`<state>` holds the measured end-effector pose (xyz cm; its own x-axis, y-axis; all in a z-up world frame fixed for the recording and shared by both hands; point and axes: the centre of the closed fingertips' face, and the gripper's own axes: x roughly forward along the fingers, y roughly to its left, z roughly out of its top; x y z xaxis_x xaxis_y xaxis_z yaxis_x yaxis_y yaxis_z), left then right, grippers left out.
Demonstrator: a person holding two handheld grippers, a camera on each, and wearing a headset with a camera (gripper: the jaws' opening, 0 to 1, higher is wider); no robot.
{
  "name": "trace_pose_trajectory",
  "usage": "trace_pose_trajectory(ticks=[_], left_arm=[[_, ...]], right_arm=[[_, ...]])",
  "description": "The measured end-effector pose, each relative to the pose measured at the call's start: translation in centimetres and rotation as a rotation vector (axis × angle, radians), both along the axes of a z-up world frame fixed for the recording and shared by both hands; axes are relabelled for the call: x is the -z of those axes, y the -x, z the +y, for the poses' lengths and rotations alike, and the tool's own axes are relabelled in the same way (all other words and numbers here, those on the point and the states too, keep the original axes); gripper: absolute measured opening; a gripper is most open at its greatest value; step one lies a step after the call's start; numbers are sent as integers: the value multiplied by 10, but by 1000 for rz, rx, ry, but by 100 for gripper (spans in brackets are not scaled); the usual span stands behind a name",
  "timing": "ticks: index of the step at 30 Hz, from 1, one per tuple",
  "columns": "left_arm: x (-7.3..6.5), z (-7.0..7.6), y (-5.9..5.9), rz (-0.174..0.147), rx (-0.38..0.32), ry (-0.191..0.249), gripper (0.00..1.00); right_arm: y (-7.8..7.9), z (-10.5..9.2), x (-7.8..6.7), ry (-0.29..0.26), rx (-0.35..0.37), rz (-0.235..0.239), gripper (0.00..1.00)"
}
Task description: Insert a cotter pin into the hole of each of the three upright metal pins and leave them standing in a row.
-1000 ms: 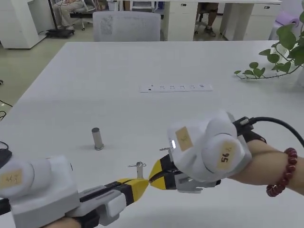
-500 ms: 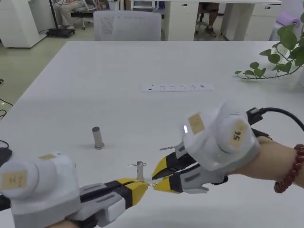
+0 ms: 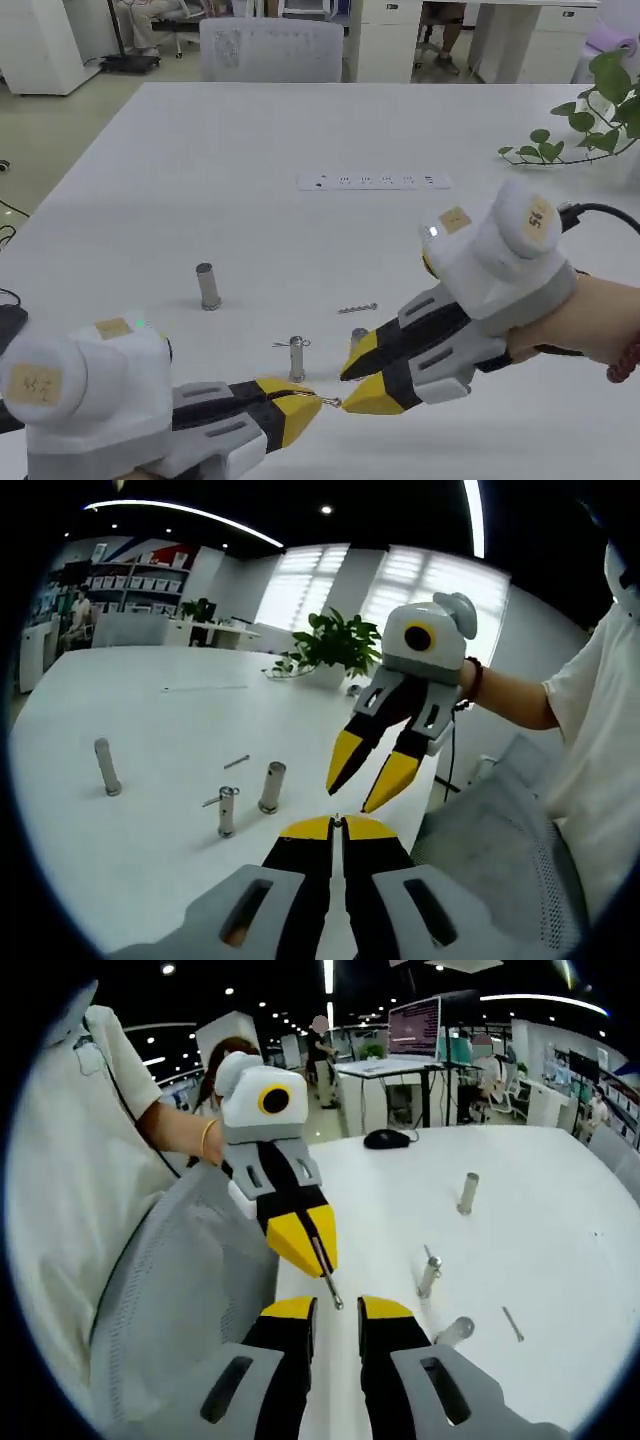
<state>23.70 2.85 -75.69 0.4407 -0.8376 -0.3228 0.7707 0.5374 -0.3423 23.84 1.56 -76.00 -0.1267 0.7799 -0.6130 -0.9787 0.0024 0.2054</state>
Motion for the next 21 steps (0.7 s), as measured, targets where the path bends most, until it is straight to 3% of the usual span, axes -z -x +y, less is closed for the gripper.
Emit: trace_pose_trajectory(ticks=[2, 11, 21], left_arm=[[-1, -2, 3, -8, 26, -5, 0], [0, -11, 15, -29, 116, -27, 1], [-1, -16, 24, -63, 170, -40, 1]], right_arm=[[3, -2, -1, -12, -9, 35, 18], [16, -9, 3, -14, -59, 86, 18], [28, -14, 14, -13, -91, 150, 17]])
